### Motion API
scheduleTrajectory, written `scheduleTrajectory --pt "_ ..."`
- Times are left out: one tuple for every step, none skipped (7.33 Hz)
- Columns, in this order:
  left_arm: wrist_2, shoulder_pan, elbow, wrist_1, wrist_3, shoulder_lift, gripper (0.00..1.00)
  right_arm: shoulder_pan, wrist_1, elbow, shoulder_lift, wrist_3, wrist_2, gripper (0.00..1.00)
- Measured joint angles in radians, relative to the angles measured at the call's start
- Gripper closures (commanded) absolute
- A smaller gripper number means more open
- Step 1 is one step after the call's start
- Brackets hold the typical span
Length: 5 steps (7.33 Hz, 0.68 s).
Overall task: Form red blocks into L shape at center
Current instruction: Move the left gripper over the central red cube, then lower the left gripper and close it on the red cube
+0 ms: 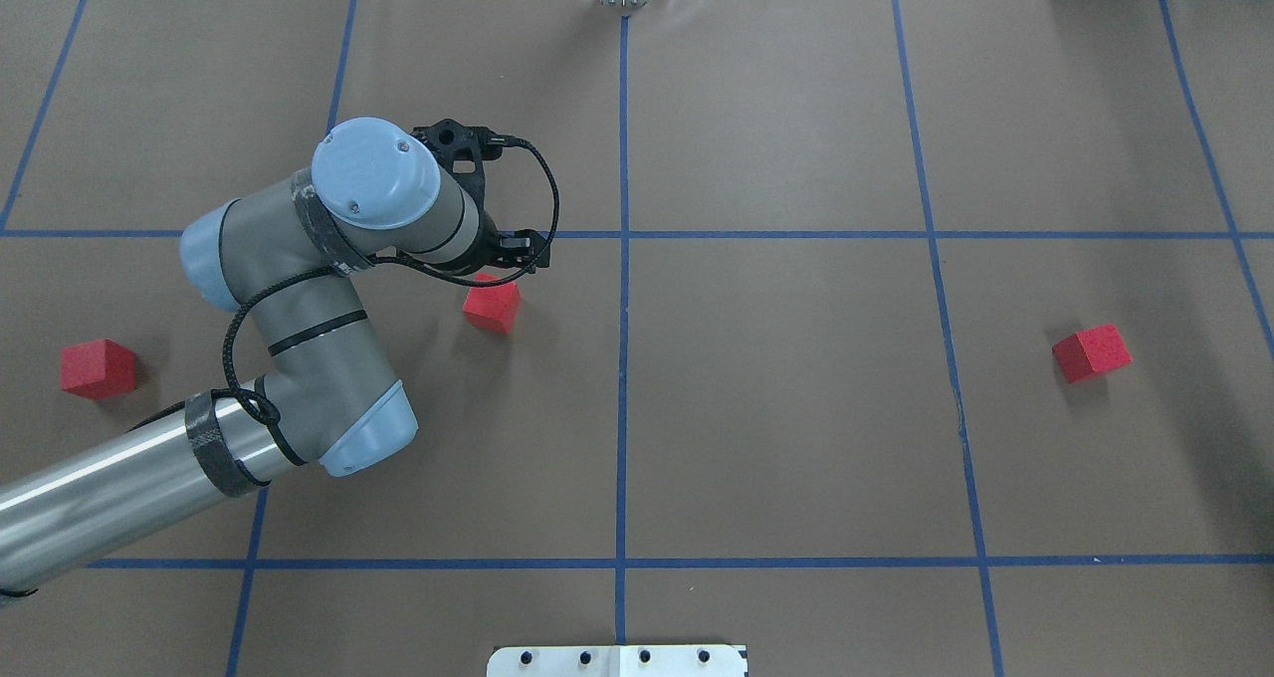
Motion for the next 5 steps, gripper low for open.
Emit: scheduleTrajectory --pt "-0.001 0.005 0.006 -0.001 0.0 0.001 0.01 0.0 0.0 -0.001 0.0 0.0 0.001 0.0" --pt "-0.001 0.009 0.012 -0.002 0.0 0.002 0.01 0.0 0.0 -0.003 0.0 0.0 0.001 0.0" --pt "-0.001 0.015 0.017 -0.002 0.0 0.002 0.01 0.0 0.0 -0.005 0.0 0.0 0.002 0.0" --pt "-0.001 0.021 0.022 -0.003 -0.001 0.002 0.01 0.0 0.0 -0.006 0.0 0.0 0.002 0.0" --pt "-0.001 0.026 0.029 -0.003 -0.001 0.003 0.01 0.0 -0.001 -0.007 0.0 0.0 0.003 0.0"
